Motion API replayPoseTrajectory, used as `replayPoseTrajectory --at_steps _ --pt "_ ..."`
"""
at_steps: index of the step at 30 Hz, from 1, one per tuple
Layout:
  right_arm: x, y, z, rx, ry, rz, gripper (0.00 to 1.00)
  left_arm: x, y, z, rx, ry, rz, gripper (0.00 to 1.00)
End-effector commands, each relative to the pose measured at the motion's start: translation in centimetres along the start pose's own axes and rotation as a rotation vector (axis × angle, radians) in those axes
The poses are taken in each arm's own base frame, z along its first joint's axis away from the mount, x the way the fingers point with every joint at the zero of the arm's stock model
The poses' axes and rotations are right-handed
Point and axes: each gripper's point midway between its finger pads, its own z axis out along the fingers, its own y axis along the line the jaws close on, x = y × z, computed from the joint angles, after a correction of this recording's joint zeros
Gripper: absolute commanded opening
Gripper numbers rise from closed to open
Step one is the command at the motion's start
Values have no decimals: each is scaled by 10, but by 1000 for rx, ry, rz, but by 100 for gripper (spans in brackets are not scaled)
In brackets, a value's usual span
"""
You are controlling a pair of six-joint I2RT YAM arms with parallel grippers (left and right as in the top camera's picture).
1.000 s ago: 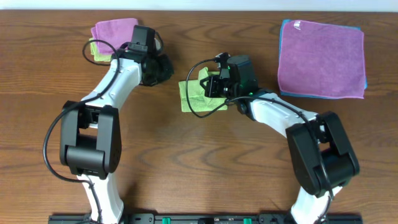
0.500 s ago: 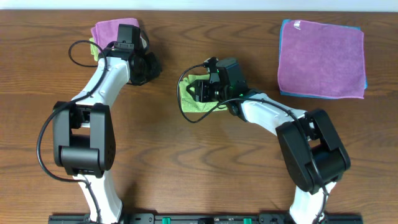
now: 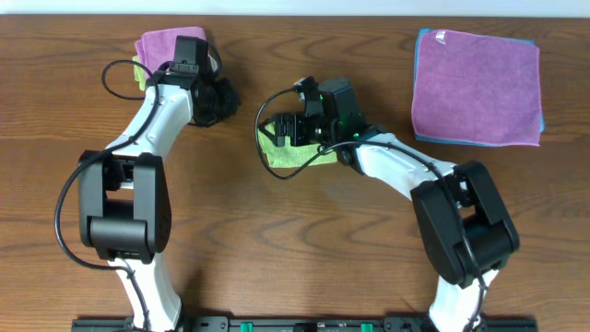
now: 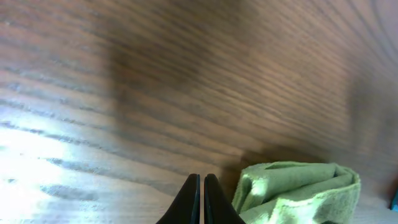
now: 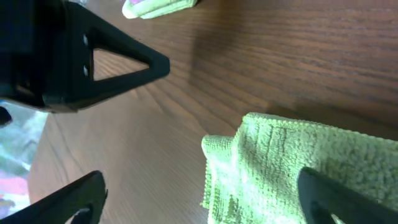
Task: Fold the cloth
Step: 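Release the cloth and withdraw both grippers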
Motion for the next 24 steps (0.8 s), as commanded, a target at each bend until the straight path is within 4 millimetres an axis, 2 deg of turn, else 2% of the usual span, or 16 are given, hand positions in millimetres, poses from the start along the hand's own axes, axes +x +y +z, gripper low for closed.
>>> replayPoseTrajectory --at_steps 1,2,6,10,12,17,20,24 --pt "-33 -1 -26 26 -75 -2 99 -11 2 -18 -4 -28 11 11" --pt "-36 -7 -33 49 -81 -2 99 -10 5 -22 -9 -23 6 16" --pt "-46 -32 -72 129 -85 10 99 -5 14 -36 -10 5 -28 49" --pt "-50 -43 -109 203 -82 -12 99 3 13 -41 33 57 -54 66" --pt "-47 -45 -125 240 -70 -27 99 8 8 -42 65 84 -61 71" --pt "-30 -34 -172 284 -7 -83 99 17 -7 -44 153 139 -66 82" --pt "-13 -32 -198 313 38 -93 99 23 -6 -44 147 159 -74 89" --pt "12 -38 -232 360 66 -90 99 29 -3 -45 138 186 -88 91"
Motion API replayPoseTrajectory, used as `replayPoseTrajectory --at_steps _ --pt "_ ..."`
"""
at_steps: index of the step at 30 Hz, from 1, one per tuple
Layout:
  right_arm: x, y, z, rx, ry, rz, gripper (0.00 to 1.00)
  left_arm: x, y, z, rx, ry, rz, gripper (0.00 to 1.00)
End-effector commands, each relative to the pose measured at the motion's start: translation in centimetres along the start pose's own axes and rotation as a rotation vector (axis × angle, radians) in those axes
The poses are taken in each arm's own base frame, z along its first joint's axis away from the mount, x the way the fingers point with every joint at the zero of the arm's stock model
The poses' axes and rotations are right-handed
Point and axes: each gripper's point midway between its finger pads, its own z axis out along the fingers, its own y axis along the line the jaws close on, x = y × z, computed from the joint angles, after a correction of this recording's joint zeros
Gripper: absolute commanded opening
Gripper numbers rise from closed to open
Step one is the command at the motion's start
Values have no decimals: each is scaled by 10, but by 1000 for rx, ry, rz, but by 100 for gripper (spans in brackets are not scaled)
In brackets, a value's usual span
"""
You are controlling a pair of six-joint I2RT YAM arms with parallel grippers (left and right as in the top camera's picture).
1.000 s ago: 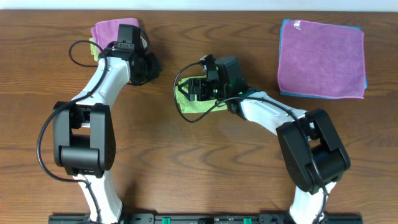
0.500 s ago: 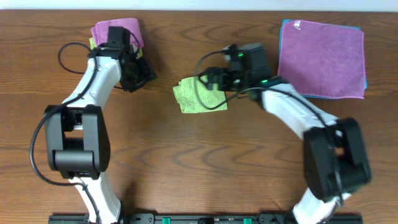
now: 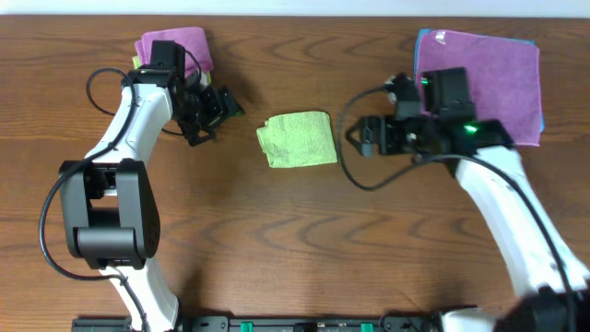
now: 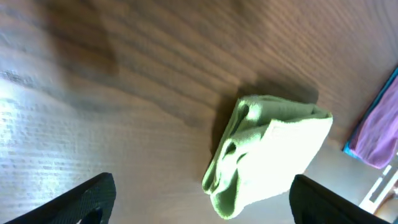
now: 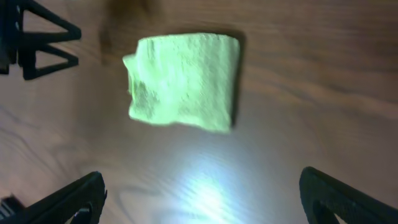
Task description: Fold the cloth
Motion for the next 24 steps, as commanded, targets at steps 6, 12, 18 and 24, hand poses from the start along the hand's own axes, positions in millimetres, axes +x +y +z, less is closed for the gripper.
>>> replayPoseTrajectory --at_steps 6,12,18,24 --pt "54 -34 -52 83 -106 -16 100 12 -16 -9 70 43 11 97" --pt "103 -36 -69 65 -208 30 99 40 -9 9 64 132 -9 95" --pt "132 -32 -77 70 -290 94 99 75 -1 35 92 224 -15 95" --pt "136 -29 -82 56 -310 178 99 89 -17 54 148 239 13 95"
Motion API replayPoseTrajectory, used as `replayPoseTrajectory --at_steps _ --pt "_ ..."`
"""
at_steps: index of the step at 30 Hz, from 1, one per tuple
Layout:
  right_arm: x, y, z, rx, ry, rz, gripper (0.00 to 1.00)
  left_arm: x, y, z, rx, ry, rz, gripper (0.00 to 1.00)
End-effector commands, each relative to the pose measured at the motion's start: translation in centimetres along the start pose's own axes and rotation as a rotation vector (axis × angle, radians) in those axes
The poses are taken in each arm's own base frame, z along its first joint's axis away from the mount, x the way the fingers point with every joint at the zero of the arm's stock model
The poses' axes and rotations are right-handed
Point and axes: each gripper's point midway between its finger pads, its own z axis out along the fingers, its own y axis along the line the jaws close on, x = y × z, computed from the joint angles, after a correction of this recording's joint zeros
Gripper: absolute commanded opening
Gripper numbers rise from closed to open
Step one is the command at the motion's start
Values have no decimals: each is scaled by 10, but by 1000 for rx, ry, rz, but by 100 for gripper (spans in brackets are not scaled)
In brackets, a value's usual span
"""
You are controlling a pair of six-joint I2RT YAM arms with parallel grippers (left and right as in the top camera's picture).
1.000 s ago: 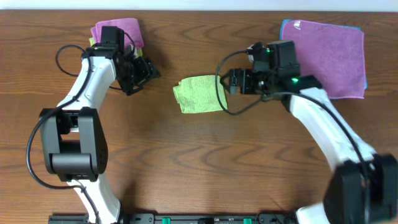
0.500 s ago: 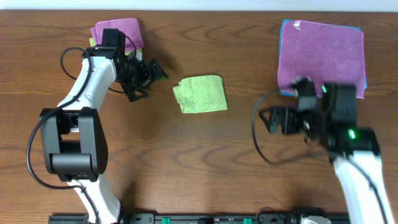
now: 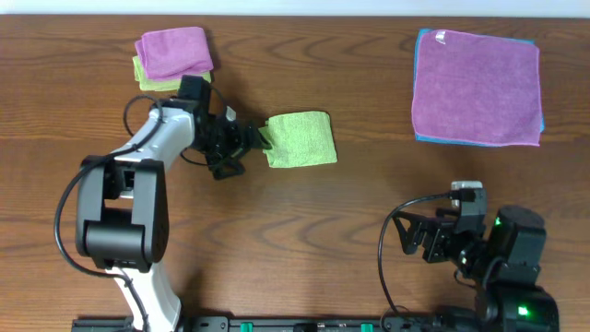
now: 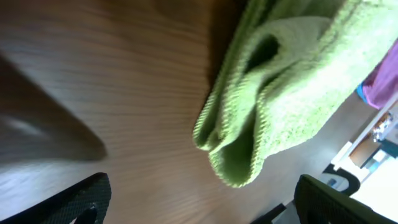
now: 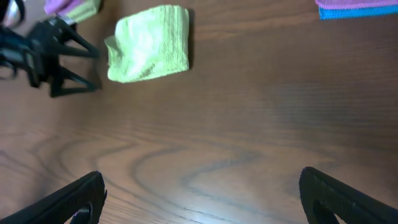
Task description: Fold the cloth
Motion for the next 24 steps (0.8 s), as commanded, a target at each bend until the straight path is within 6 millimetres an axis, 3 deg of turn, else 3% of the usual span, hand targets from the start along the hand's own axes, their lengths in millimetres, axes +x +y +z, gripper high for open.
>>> replayPoseTrajectory --at_steps 1,11,14,24 --pt "1 0 0 -9 -1 81 99 7 -18 6 49 9 15 95" --pt "9 -1 0 -3 29 98 99 -4 -29 22 28 -73 31 100" --pt "9 -1 0 -3 29 98 99 -7 -32 22 37 -86 37 94" --pt "9 -1 0 -3 29 98 99 -11 -28 25 24 -100 20 93"
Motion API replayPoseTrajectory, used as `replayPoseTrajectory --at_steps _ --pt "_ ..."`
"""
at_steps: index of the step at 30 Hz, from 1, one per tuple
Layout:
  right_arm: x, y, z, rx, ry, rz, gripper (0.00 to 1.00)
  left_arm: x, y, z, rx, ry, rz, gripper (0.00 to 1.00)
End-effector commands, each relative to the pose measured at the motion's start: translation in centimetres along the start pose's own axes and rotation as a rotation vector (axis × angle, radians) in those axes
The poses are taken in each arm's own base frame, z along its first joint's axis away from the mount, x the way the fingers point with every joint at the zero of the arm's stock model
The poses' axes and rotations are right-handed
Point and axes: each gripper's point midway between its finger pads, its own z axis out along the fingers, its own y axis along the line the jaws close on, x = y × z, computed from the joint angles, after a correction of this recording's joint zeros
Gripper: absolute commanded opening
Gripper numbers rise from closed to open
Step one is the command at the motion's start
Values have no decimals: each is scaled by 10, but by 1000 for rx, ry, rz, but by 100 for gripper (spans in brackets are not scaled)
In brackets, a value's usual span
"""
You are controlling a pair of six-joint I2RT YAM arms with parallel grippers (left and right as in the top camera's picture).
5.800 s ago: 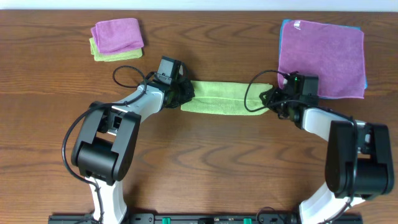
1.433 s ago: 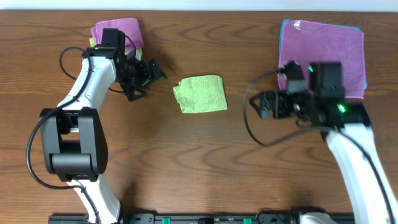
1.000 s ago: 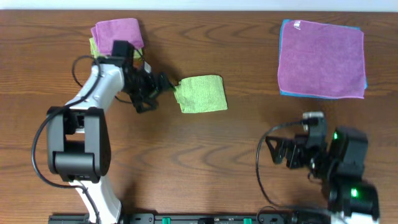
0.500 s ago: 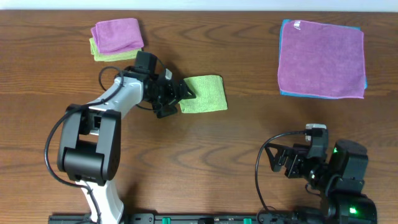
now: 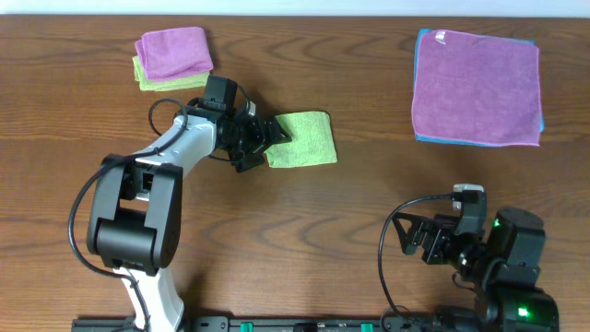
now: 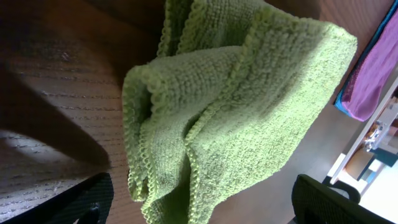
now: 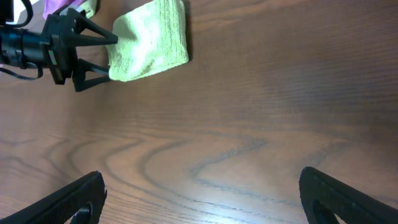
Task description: Fold the cloth
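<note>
The green cloth (image 5: 304,138) lies folded into a small square on the wood table, left of centre. In the left wrist view its bunched, layered left edge (image 6: 186,143) fills the frame. My left gripper (image 5: 265,138) is open, its two fingers reaching around that left edge, one on each side. Whether the fingers touch the cloth is unclear. My right gripper (image 5: 412,242) stands open at the front right, far from the cloth, nothing between its fingers. From there the green cloth (image 7: 151,40) and the left gripper (image 7: 93,46) show at upper left.
A small folded stack, purple cloth (image 5: 173,51) over a green one, sits at the back left. A large flat purple cloth (image 5: 477,86) lies on a blue one at the back right. Bare wood table (image 5: 369,212) spans the middle and front.
My left gripper has moved right, from just left of the green cloth to having the cloth's left edge between its open fingers. The right arm has not moved.
My right gripper was open at the green cloth while the left gripper was shut nearby. Then the right arm was off to the right and the left gripper open. Then the right arm stood at the front right, and the left gripper has closed in on the cloth's edge.
</note>
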Motion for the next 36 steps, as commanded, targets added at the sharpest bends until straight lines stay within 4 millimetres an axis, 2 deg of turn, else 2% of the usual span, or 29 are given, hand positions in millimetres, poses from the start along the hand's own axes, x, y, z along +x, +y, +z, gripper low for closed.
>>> replayPoseTrajectory --at_steps 1,19,26,34,36 --pt "1 0 0 -7 0 20 99 -1 3 0 -18 -15 -9 93" --pt "1 0 0 -7 0 20 99 0 -3 10 -43 -39 -3 91" --pt "1 0 0 -7 0 20 99 3 1 25 -30 -7 -30 87" --pt "1 0 0 -7 0 20 99 -2 -7 28 -5 -27 5 51" --pt "1 0 0 -7 0 20 99 -3 -9 28 2 -33 22 45"
